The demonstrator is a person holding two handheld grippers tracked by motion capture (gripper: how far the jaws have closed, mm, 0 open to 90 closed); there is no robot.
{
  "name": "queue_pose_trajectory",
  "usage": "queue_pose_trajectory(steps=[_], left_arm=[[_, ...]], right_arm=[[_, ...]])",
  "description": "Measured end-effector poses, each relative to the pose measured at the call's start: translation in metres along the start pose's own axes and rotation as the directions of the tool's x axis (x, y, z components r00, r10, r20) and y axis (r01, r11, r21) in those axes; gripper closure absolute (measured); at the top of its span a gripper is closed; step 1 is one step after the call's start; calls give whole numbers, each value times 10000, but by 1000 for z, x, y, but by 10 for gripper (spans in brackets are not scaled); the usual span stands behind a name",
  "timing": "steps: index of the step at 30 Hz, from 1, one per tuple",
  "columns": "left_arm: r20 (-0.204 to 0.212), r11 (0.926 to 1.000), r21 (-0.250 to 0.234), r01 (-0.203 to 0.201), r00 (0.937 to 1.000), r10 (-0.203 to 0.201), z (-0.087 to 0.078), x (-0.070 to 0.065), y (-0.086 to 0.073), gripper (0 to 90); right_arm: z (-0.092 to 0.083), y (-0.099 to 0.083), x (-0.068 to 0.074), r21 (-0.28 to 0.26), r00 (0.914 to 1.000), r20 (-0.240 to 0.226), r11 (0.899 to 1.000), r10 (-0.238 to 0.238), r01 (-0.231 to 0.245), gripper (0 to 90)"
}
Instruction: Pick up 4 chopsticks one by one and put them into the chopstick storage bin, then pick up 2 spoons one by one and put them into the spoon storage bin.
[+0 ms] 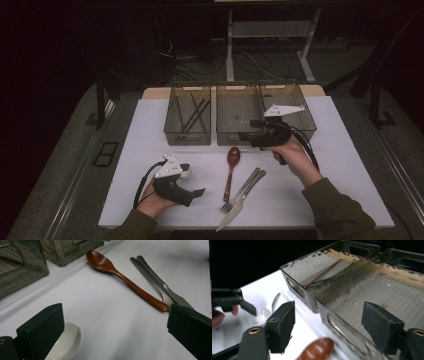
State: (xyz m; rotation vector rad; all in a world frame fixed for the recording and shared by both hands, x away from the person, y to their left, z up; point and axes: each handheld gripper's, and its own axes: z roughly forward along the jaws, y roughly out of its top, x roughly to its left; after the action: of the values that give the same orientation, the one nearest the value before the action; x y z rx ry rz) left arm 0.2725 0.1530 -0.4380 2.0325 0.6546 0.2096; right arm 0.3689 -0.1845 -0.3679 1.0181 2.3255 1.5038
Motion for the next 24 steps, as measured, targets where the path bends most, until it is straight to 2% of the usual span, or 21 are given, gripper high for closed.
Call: queue_pose_trajectory(steps=[3, 10, 24], left_arm=[[-2, 10000, 19, 2, 10000, -2, 0, 0, 0, 0], [-70, 10000, 11, -18, 10000, 18, -1, 0, 0, 0], [-139, 10000, -2, 38, 9999, -38, -4, 0, -1, 0]], right_arm=[[-11, -11, -1, -19, 9997, 202, 9999, -160, 160, 254], [-35, -30, -4, -256, 9997, 235, 9997, 17, -11, 229], [-73, -75, -14, -144, 9945, 1012, 9996, 265, -252, 185]])
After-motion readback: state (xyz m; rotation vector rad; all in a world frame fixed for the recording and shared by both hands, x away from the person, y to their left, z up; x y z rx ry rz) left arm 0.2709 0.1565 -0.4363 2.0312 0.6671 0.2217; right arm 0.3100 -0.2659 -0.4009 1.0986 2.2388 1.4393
